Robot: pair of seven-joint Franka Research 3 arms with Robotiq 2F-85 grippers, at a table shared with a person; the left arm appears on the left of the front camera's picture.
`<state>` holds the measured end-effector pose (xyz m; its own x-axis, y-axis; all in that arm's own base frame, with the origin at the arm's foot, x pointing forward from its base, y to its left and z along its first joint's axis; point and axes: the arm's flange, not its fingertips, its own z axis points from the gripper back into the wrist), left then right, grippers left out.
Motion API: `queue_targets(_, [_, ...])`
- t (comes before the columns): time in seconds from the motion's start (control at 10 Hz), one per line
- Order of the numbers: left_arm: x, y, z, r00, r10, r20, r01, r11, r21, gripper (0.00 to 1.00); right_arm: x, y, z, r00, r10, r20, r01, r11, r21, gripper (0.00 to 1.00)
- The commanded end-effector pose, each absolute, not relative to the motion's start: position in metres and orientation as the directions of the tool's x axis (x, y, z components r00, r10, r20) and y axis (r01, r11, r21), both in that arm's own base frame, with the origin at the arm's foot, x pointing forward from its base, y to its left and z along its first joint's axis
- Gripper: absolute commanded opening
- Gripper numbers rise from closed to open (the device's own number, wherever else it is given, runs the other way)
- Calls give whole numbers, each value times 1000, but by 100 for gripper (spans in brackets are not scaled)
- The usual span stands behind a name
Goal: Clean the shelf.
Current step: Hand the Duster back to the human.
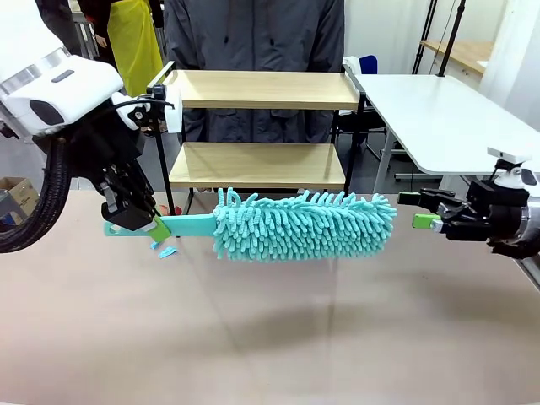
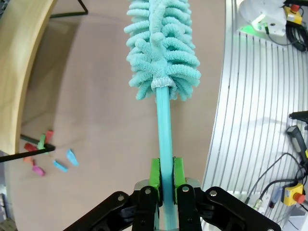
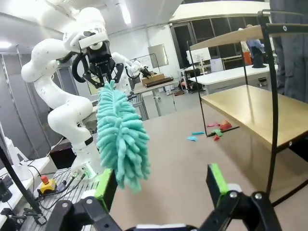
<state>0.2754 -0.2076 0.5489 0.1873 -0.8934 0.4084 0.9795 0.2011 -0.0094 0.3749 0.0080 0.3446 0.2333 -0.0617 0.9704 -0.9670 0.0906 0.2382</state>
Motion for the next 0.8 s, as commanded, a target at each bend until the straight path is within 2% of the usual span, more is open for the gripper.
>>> queue_targets(0.0, [275,-209,551,201,-886,417,976,217,-10,13,336,40,341,192,-98,976,-975,97,202,100])
queue_targets(0.3, [275,-209,551,201,-886,417,976,217,-10,13,323,66,345,160,-117,980,-984,56,167,100])
queue_targets(0.7, [275,-209,551,201,-886,417,976,217,-10,13,309,99,350,208,-131,969,-977,-63,202,100])
